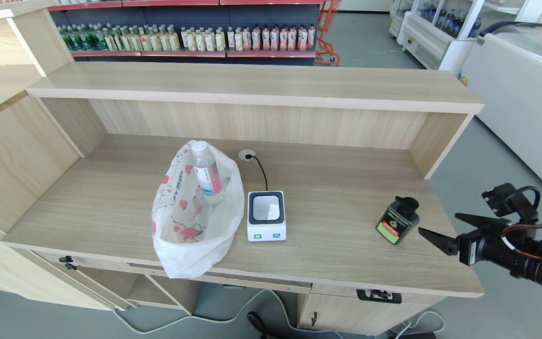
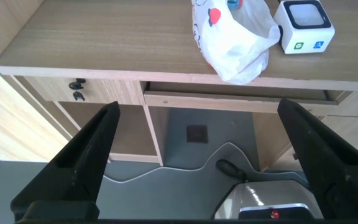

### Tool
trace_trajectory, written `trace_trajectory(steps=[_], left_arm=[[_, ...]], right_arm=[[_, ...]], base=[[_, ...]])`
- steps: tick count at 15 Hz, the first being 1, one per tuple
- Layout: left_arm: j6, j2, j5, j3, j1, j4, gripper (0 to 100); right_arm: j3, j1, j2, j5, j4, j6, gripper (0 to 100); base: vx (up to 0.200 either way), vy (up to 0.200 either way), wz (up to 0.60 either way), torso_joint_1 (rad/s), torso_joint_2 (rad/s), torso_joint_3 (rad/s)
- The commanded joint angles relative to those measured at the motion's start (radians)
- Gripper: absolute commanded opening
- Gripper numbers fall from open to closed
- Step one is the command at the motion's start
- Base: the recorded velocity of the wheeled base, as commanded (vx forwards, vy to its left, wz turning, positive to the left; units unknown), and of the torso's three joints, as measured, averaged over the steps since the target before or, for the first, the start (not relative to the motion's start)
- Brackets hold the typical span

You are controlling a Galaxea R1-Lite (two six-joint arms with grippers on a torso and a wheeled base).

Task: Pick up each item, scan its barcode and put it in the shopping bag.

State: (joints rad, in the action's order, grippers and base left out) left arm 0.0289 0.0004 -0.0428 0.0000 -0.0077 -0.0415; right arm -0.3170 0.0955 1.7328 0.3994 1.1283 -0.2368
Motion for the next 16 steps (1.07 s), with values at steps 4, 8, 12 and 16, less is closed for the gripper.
trace_trajectory(steps=[4,8,12,16], left_arm=[[0.0,0.0,0.0,0.0,0.0,0.0,100],[0.0,0.0,0.0,0.0,0.0,0.0,100],[0.0,0.0,0.0,0.0,0.0,0.0,100],[0.0,0.0,0.0,0.0,0.0,0.0,100]], right_arm=[[-0.01,-0.031,0.152,0.004,0.142,-0.006,100],[-0.059,-0.065,0.205,0.004,0.171,-0.006,100],[-0.134,-0.076,0.261,0.004,0.179,-0.004,100],[-0.139,-0.088,0.283,0.006,0.179,-0.006,100]], base=[[0.0,0.0,0.0,0.0,0.0,0.0],[0.0,0.0,0.0,0.0,0.0,0.0],[0.0,0.0,0.0,0.0,0.0,0.0],[0.0,0.0,0.0,0.0,0.0,0.0]])
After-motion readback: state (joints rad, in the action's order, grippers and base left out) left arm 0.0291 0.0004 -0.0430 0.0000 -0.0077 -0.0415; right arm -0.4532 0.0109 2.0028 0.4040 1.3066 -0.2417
